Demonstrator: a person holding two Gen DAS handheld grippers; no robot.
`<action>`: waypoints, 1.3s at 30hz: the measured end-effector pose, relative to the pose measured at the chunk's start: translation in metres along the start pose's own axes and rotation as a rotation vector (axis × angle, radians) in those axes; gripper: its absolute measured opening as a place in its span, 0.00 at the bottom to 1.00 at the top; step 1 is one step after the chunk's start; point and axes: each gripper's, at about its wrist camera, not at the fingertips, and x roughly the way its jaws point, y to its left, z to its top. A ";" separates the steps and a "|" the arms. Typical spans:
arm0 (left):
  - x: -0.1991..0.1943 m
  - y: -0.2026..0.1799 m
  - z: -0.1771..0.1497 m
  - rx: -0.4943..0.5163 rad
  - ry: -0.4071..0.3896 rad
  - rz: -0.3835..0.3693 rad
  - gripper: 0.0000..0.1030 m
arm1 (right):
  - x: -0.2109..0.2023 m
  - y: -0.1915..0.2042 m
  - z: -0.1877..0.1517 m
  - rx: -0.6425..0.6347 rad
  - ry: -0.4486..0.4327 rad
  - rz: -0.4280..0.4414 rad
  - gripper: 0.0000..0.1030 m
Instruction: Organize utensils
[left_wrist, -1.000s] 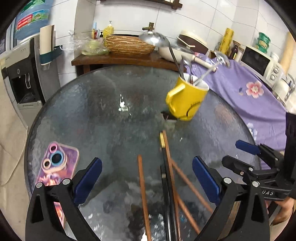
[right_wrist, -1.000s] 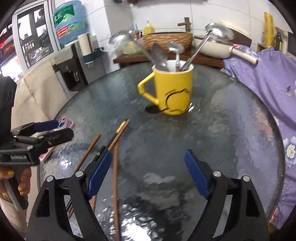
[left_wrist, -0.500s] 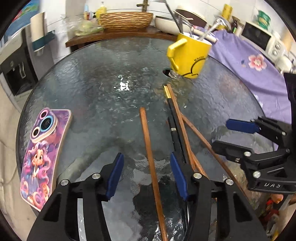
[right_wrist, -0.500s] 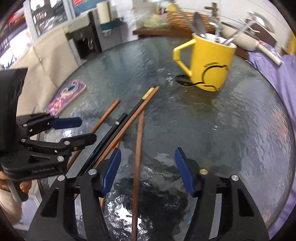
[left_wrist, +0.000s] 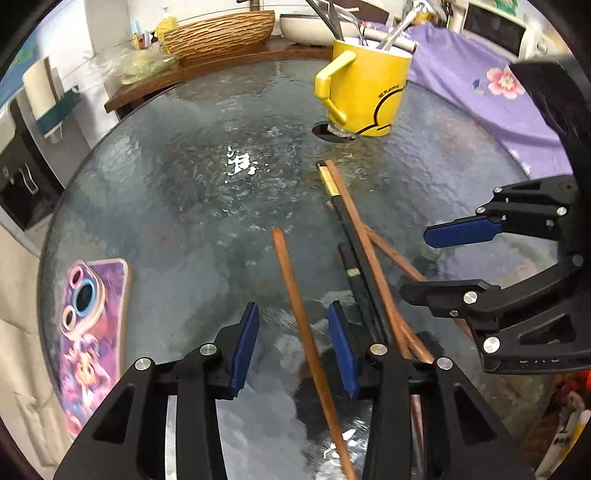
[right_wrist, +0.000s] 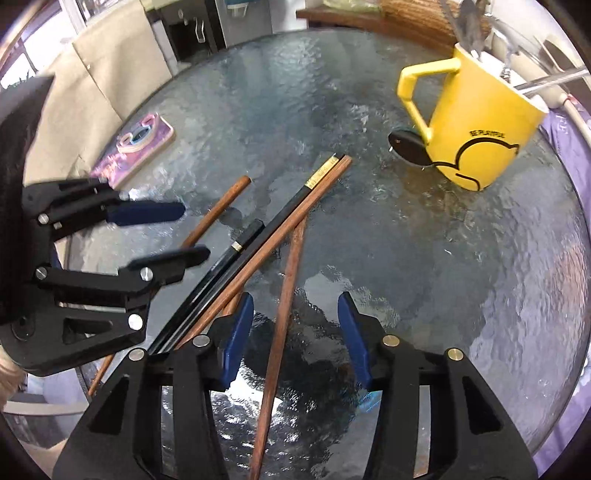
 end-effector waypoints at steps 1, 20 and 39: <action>0.001 0.000 0.003 0.011 0.007 -0.003 0.36 | 0.001 0.001 0.003 -0.011 0.002 -0.007 0.44; 0.016 0.002 0.033 0.054 0.053 -0.011 0.21 | 0.017 0.010 0.060 -0.042 0.067 -0.072 0.11; 0.013 -0.020 0.029 0.115 0.070 0.004 0.06 | -0.003 -0.031 0.007 0.025 0.084 -0.069 0.08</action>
